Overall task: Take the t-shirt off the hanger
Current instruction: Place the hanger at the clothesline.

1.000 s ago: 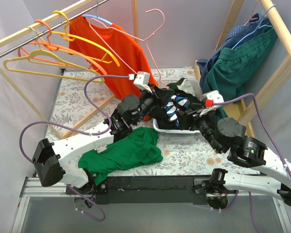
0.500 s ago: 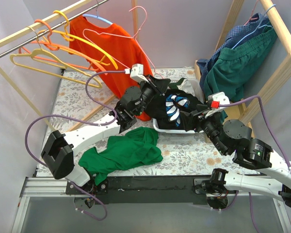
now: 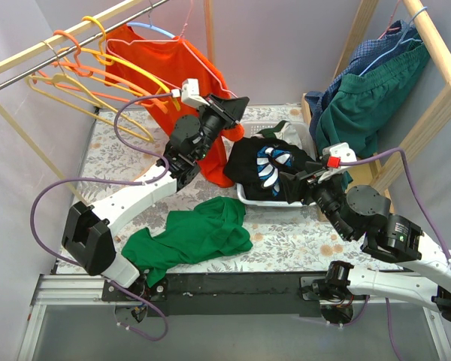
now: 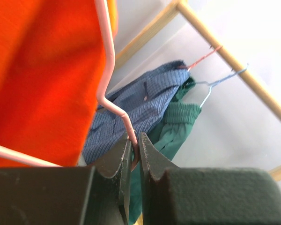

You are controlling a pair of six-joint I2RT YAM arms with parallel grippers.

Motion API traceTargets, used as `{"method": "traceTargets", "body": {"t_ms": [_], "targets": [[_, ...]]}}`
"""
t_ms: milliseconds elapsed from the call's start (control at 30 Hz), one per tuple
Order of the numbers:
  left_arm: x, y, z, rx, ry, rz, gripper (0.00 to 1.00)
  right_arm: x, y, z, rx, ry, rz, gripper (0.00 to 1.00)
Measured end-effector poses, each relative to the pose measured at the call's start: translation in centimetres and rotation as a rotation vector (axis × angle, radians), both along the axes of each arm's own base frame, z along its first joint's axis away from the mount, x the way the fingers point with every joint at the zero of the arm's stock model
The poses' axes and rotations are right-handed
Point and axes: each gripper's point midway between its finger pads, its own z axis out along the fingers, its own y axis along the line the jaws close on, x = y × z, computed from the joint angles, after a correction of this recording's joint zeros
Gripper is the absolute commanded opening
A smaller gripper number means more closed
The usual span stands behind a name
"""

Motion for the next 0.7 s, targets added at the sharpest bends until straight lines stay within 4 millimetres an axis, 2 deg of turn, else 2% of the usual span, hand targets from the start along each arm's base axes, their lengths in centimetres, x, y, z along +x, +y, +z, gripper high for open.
{"method": "traceTargets", "body": {"t_ms": [200,333,500,700], "targets": [[0.9,1.7,1.8,-0.102,-0.013,0.006,0.00,0.0,0.0,0.0,-0.002,0.001,-0.002,0.78],[0.5,1.9,3.2,-0.171,-0.036,-0.014,0.00,0.0,0.1,-0.1,-0.004,0.002,-0.002,0.78],[0.0,2.2,4.1,-0.242,-0.052,-0.051,0.00,0.0,0.0,-0.3,-0.011,0.007,-0.002,0.78],[0.2,3.6,5.3,-0.338,-0.071,-0.083,0.00,0.0,-0.1,-0.6,-0.021,0.012,-0.003,0.78]]}}
